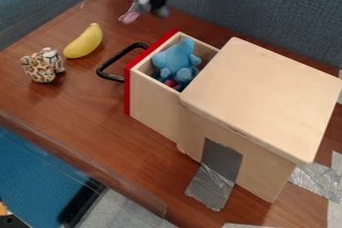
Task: Put the gray stuffed animal on the table
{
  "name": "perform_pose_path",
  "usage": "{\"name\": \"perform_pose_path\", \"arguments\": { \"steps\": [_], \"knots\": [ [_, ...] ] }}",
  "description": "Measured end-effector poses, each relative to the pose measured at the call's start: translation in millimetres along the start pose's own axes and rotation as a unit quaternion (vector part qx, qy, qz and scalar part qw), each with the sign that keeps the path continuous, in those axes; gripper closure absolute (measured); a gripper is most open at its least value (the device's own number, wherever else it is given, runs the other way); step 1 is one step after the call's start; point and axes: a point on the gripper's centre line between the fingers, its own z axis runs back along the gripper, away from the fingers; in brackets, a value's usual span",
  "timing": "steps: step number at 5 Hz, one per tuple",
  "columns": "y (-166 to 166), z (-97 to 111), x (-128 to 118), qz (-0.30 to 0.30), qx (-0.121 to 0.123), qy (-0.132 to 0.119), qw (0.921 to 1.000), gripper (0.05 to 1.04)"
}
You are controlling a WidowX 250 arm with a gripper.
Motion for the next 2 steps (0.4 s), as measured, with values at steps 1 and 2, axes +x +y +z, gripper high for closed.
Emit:
{"name": "perform_pose_path", "arguments": {
  "steps": [1, 2],
  "knots": [
    [7, -16, 2, 0.004, 0.011, 0.003, 0.9999, 0.480],
    [11, -37, 3, 0.000, 0.019, 0.008, 0.9998, 0.478]
  ]
}}
